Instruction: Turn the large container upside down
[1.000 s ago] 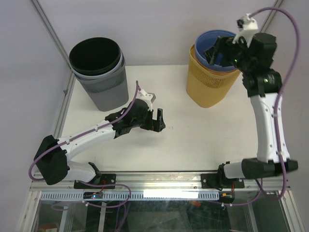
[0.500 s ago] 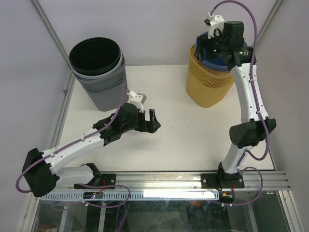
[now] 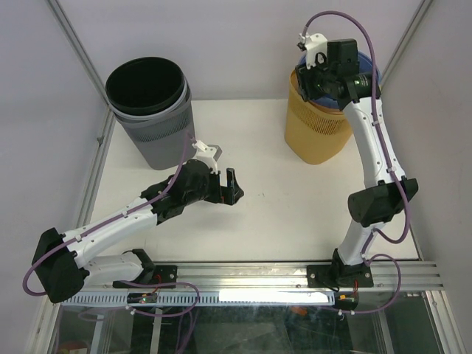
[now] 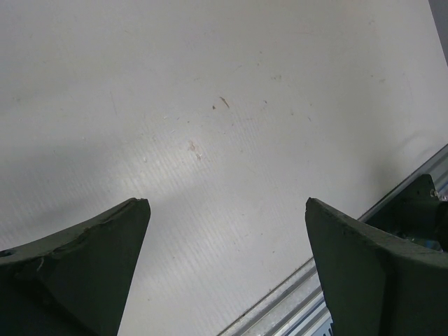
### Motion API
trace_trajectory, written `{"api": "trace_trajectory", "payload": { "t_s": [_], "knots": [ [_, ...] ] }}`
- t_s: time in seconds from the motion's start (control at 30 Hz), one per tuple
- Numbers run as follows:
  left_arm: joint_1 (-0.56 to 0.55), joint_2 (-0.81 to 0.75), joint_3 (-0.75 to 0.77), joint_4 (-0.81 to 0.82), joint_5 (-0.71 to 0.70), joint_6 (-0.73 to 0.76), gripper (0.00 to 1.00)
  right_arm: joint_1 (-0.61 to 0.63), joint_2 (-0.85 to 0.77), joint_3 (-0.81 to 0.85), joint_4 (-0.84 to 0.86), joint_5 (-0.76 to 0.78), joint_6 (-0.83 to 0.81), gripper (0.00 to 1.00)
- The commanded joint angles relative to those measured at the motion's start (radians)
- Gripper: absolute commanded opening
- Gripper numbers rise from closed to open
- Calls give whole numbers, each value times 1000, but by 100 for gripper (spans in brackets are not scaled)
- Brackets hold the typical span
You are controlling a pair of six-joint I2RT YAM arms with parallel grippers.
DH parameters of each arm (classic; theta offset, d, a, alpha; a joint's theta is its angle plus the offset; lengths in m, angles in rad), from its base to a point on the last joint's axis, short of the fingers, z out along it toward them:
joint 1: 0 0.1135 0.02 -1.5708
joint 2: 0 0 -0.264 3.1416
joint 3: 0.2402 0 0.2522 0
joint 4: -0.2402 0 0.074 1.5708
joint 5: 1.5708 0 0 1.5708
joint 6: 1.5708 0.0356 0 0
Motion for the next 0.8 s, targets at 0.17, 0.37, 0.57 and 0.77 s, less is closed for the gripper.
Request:
{"api": "trace_trajectory", "payload": {
  "t_s": [0.17, 0.37, 0.57, 0.77],
  "knots": [
    [-5, -27, -3, 48, 15, -12, 99, 33, -24, -35, 39, 139, -62, 28],
    [-4, -28, -6, 48, 14, -24, 99, 49, -70, -35, 81, 186, -78, 15],
    [-3, 2, 10, 48, 31, -23, 99, 55, -115, -35, 126, 212, -91, 3],
    [-4, 25, 24, 48, 47, -18, 99, 72, -173, -61, 190, 281, -124, 0]
  ]
}}
